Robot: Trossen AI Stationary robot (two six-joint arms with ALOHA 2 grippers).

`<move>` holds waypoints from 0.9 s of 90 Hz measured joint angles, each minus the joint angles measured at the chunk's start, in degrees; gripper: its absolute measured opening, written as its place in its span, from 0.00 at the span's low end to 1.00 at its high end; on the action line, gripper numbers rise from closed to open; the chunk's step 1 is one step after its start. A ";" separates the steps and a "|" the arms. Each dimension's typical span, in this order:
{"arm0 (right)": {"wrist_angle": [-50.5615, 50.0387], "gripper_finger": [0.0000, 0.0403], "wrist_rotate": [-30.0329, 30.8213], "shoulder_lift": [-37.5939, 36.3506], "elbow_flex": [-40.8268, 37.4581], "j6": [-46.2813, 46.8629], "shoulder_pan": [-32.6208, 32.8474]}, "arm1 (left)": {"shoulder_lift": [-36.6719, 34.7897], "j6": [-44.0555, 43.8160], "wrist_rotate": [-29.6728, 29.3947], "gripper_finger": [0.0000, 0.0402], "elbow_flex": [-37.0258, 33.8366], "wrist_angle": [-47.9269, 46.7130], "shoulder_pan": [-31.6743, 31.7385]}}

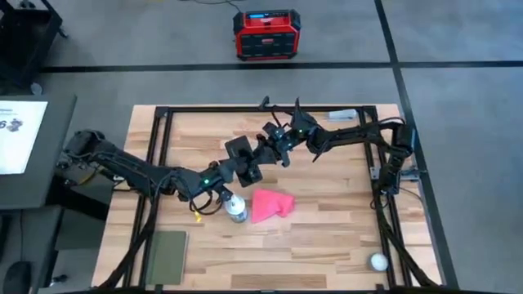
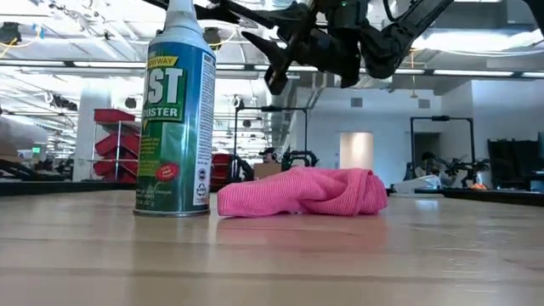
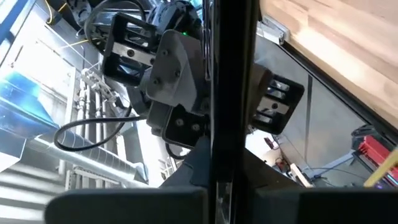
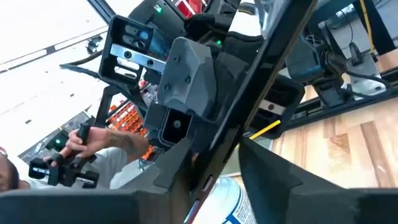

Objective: Apply microfiber cloth
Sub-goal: Spray the back of the cellphone with the white spray bottle

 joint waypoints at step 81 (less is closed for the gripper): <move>0.30 0.05 1.94 -0.33 -0.02 -8.98 0.57 | 0.00 -7.60 -3.16 0.29 0.09 1.55 0.44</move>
